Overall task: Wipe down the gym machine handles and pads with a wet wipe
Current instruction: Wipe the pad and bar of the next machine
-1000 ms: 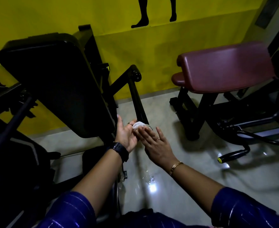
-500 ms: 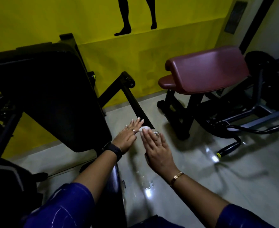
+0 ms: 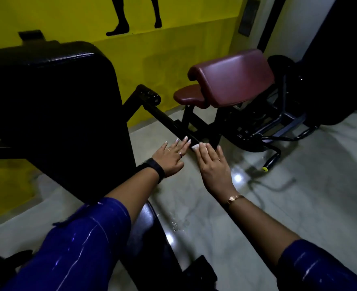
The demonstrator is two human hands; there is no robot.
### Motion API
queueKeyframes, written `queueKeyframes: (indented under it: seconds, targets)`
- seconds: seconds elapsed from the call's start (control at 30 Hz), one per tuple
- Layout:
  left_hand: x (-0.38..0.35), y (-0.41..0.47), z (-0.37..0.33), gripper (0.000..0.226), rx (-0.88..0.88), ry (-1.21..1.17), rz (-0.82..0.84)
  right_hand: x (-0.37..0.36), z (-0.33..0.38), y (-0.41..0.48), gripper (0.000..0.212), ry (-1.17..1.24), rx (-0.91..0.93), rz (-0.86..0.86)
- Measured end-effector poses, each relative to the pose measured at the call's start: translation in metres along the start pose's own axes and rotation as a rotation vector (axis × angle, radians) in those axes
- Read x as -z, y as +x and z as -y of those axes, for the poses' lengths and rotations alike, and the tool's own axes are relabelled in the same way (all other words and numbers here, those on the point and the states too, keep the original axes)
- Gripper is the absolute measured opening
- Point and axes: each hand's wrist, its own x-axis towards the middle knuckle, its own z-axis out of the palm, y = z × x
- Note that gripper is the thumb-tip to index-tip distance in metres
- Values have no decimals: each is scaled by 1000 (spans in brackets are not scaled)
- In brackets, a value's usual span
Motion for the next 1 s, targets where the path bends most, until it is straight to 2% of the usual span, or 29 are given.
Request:
queueKeyframes:
  seconds: [0.13,0.27,0.4,0.53,0.7,0.77,0.9,1.0]
  targets:
    - [-1,4,6,85,14,31,-33,8,4,21,56,-67,-89,176]
    - [1,11,4,86,-3,49,-39,11,14,16,47,-96,-242,159]
    - [1,15,6,86,-13,53,-44,2,17,6,49,-114,-124,78]
    - [8,29,9,87,6,61,-68,-9,5,26,50,-112,9,108]
    - [13,47,8,79,46,45,-83,-9,1,34,44,43,-150,134]
    - [10,48,6,81,73,23,-78,-11,5,25,38,64,-132,84]
    - [7,47,-2,86,126,3,-70,-10,-2,27,45,97,25,52]
    - [10,48,-3,88,147,3,-67,-5,-9,37,49,167,-34,164]
